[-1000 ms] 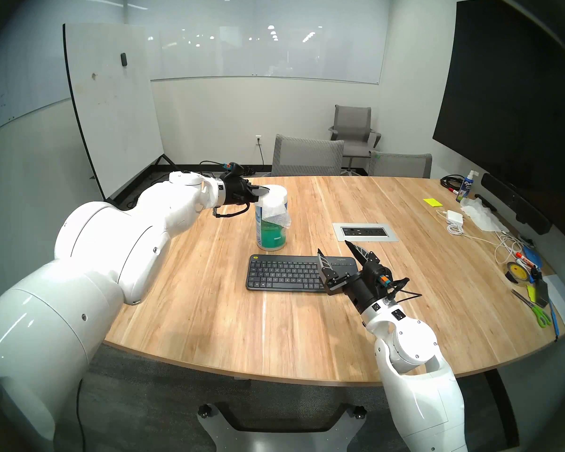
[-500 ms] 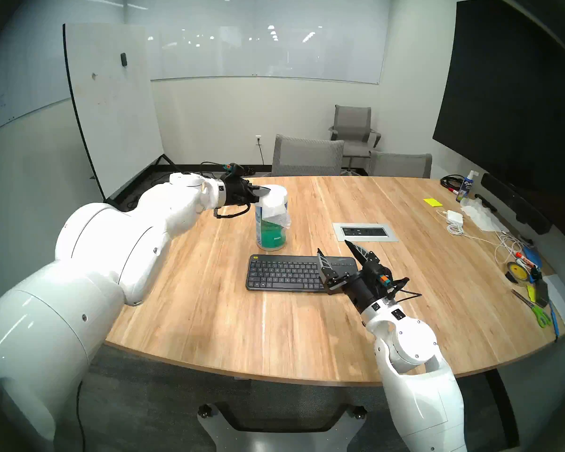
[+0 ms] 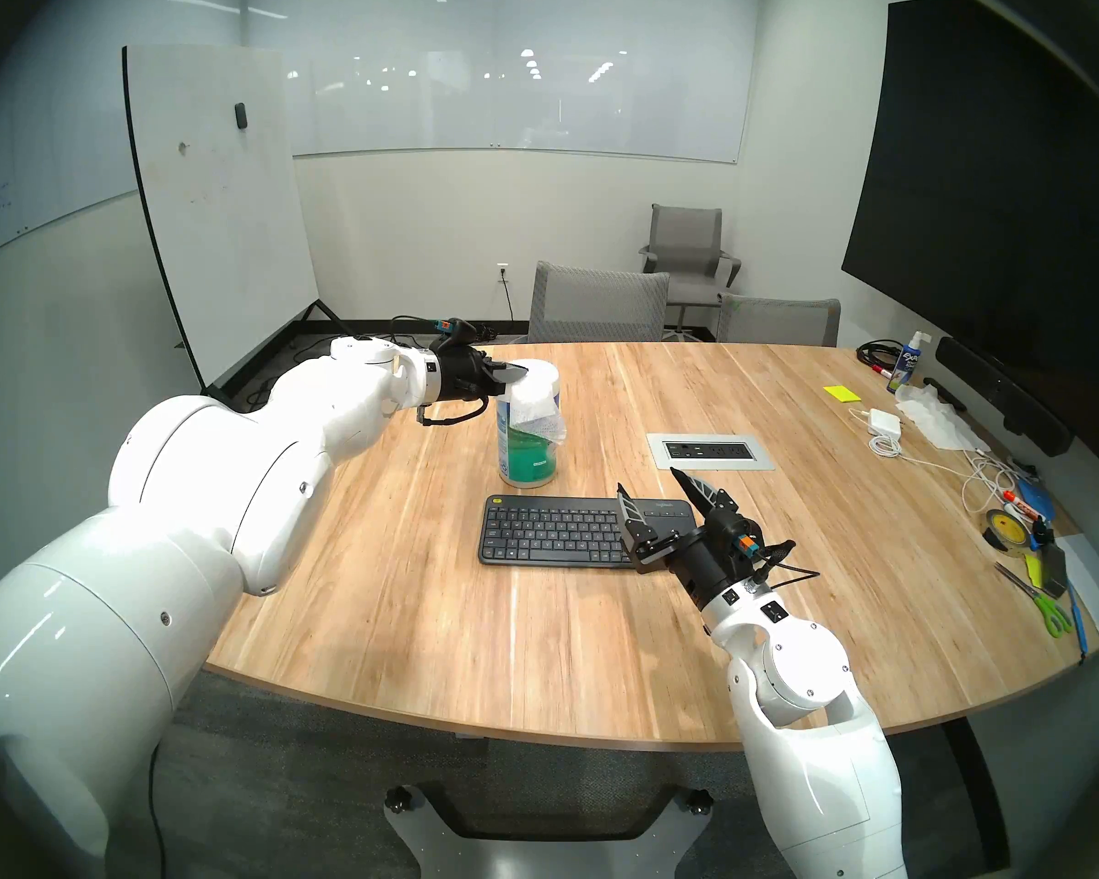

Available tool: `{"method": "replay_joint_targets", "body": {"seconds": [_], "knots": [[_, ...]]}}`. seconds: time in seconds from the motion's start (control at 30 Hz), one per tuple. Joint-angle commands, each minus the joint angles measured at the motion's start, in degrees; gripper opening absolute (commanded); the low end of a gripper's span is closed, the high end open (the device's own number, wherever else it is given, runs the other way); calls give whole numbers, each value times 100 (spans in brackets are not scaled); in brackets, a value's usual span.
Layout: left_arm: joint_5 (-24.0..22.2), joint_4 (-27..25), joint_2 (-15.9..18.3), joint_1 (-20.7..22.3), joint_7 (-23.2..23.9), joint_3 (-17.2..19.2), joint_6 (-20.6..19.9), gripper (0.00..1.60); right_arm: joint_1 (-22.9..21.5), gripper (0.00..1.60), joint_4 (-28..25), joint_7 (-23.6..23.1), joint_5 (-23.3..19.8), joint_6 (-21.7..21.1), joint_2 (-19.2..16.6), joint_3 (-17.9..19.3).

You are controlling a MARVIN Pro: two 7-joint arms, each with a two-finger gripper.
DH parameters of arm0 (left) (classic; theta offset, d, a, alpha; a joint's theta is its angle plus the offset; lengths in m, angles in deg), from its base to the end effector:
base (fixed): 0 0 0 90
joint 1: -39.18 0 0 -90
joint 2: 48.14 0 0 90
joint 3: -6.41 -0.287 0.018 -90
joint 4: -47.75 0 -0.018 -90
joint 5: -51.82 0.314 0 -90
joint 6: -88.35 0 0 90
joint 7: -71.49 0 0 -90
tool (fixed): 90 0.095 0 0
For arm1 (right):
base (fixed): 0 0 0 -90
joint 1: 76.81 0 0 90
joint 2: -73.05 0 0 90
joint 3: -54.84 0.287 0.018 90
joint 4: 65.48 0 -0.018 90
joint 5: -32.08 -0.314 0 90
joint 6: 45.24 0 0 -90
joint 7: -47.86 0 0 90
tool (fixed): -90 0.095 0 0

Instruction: Wipe the keyboards and mice with a disinfecting wipe, then set the wipe down

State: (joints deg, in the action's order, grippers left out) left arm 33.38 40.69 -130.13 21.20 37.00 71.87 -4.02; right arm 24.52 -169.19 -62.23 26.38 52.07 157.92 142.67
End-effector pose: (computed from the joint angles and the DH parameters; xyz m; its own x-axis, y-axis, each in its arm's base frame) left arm 0.6357 -0.0047 -0.1742 0.2490 -0.1148 0.9617 -0.7618 -0.6364 0.1213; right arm 0.3614 0.0292 -0.2747 -0.1630 -0.0285 0.9862 0.3933 -0.9186 0.0385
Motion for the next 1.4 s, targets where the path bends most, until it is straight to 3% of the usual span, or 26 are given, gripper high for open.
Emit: {"method": "replay_joint_targets", "body": {"seconds": [0.0,0.57,0.97,1.37], "knots": [[-4,-24,-53,134,-25,5,-85,0,-85,160,-94,-8,2,11,11,-20],[4,-57,-47,118,-31,24,-127,0,-36,160,-232,-330,216,-60,-111,-359],[6,-58,-46,117,-31,28,-128,0,-183,160,-302,-278,518,-176,110,-775],[10,-54,-47,118,-30,31,-120,0,-631,160,-91,-109,744,-392,373,-1011]]}}
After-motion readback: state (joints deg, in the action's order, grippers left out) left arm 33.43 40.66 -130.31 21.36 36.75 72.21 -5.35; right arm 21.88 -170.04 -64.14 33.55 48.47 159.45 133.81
